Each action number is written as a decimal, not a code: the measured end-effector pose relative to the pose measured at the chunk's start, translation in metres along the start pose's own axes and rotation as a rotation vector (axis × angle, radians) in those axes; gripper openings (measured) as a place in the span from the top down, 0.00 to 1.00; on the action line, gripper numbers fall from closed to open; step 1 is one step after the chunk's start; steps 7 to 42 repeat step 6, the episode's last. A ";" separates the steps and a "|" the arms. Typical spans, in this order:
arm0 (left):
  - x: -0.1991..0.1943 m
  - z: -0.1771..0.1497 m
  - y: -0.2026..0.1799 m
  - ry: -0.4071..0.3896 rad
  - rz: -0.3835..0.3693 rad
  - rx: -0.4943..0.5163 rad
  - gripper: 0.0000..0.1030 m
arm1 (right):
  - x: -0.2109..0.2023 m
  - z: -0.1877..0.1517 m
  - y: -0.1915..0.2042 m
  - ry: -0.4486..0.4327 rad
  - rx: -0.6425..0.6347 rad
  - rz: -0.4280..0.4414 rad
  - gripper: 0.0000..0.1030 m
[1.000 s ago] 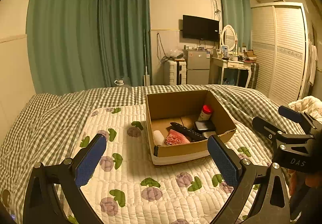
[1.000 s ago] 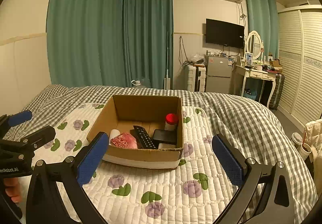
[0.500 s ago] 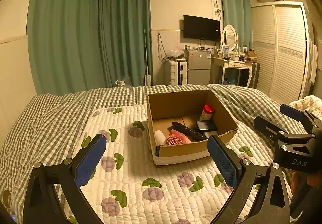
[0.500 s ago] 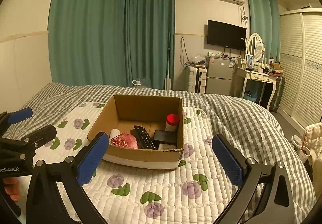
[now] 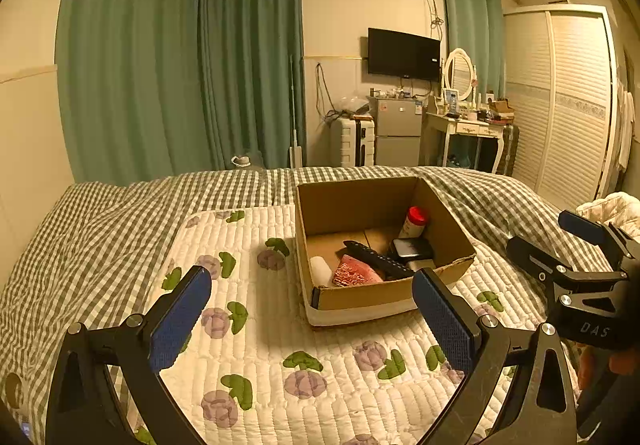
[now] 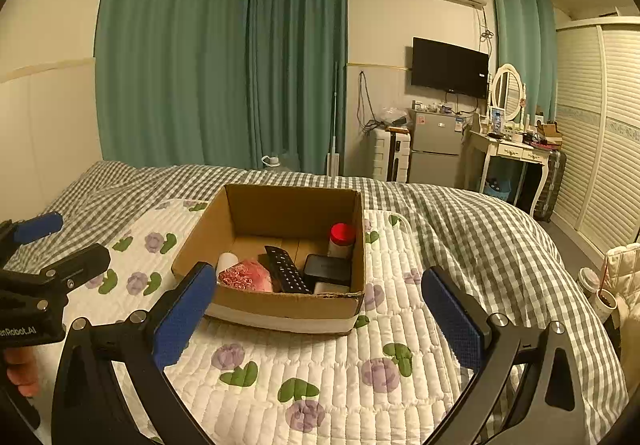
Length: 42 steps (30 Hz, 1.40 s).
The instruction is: Organize rigid objects
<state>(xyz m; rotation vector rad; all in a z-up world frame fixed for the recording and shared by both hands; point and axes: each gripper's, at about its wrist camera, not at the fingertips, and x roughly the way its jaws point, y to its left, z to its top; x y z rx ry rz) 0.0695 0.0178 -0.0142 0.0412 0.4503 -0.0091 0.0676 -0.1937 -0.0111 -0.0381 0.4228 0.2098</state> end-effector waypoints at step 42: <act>0.003 0.000 0.003 0.011 0.000 -0.003 0.00 | 0.000 0.000 0.000 0.000 0.002 -0.002 0.00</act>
